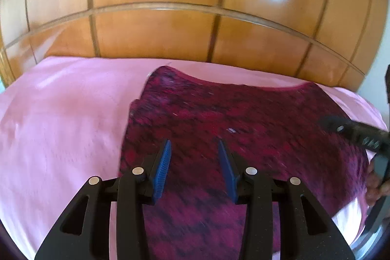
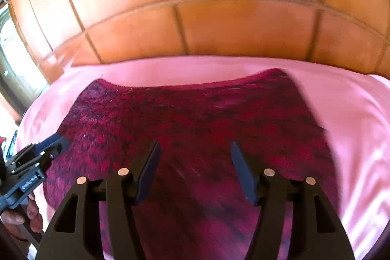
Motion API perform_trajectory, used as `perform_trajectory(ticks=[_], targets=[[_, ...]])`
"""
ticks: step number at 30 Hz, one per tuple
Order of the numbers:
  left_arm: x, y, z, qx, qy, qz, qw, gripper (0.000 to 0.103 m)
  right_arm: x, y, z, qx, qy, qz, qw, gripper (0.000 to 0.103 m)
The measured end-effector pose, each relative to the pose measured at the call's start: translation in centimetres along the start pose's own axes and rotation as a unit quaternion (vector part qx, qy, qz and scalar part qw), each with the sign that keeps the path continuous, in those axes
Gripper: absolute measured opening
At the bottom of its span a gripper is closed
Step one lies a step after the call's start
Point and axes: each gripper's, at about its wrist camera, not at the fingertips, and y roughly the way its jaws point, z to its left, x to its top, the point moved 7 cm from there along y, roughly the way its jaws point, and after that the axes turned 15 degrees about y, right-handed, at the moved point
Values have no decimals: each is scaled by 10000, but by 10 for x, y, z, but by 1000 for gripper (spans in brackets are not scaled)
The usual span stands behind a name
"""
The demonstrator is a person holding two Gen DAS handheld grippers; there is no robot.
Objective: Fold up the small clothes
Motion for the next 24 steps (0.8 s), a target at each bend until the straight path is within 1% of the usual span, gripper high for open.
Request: perform_trajectory(ticks=[2,4,5,7,9,10,11,12,13,15,17,18,20,22,23,24], targets=[[-3,-5,-12,-117,70,-48,9999,39,-5,-22,-21,-73,223,-161,9996,60],[-8,-7,-26,-246,146,-53,9996,39,-16,-51,-55,-283,462,-314,9980,60],[-9,-6,-33,-274,188,-41,9994,39,-21,-56,-67,-377,564,-326,9972,60],[-12,-4,-43,-321,239,-7,9992,39,-39,-68,-95,-465,809,-196,9954,60],[-15,-2,-49,-293,266,32,9992,39,-57,-65,-110,-603,947,-13,9937,56],[-16,1,-51,-250,294,54,9992,42,-65,-64,-115,-602,1017,58,9930,49],[-18,5,-51,-221,323,144,9991,42,-72,-62,-117,-526,1111,123,9923,29],[-20,10,-51,-226,329,244,9989,42,-79,-61,-120,-401,1234,188,9914,20],[-23,16,-47,-271,253,351,9987,42,-81,-62,-121,-448,1223,153,9914,17],[-21,24,-41,-347,115,403,9985,42,-81,-68,-124,-589,1111,59,9921,15],[-19,29,-38,-399,-3,469,9981,42,-84,-67,-128,-784,1009,-7,9918,15],[-20,29,-35,-419,-63,482,9979,42,-88,-63,-133,-815,1025,49,9914,16],[-21,25,-36,-369,-68,466,9982,42,-93,-59,-138,-720,1202,89,9901,17],[-23,14,-38,-258,7,398,9989,42,-91,-64,-138,-727,1261,61,9893,35],[-25,8,-38,-185,50,366,9991,45,-90,-66,-139,-839,1245,17,9887,48],[-26,0,-36,-74,71,305,9995,52,-88,-72,-140,-959,1217,-54,9879,52]])
